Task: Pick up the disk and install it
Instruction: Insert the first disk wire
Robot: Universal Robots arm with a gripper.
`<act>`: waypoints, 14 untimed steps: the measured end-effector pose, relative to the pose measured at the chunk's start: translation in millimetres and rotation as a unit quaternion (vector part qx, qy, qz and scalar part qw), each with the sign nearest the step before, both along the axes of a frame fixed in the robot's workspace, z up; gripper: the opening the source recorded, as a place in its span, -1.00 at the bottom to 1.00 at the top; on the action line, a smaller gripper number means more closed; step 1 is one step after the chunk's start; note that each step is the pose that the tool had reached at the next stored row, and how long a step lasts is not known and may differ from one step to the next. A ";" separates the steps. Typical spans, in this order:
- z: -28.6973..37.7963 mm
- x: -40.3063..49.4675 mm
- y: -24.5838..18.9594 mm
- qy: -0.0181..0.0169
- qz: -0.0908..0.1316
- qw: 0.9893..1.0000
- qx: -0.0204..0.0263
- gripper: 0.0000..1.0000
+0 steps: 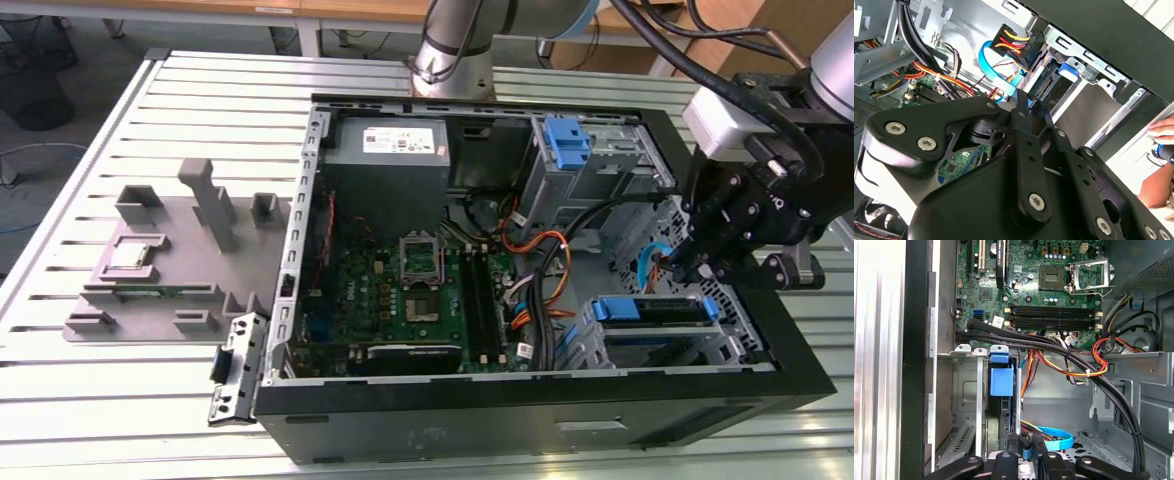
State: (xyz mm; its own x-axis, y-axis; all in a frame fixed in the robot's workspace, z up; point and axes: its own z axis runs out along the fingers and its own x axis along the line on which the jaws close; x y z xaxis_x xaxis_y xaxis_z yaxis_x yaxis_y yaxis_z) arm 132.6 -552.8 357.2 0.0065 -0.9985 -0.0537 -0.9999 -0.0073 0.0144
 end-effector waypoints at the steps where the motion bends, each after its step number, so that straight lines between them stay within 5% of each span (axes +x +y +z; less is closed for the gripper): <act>1: 0.0 0.0 0.0 0.000 0.000 1.000 0.000 -0.48; 14: 0.0 0.0 -0.3 0.000 0.000 1.000 0.000 -0.68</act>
State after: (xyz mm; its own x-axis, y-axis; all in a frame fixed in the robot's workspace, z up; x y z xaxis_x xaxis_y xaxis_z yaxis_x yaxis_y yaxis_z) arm 132.6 -553.1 357.2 0.0065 -0.9985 -0.0537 -0.9999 -0.0073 0.0143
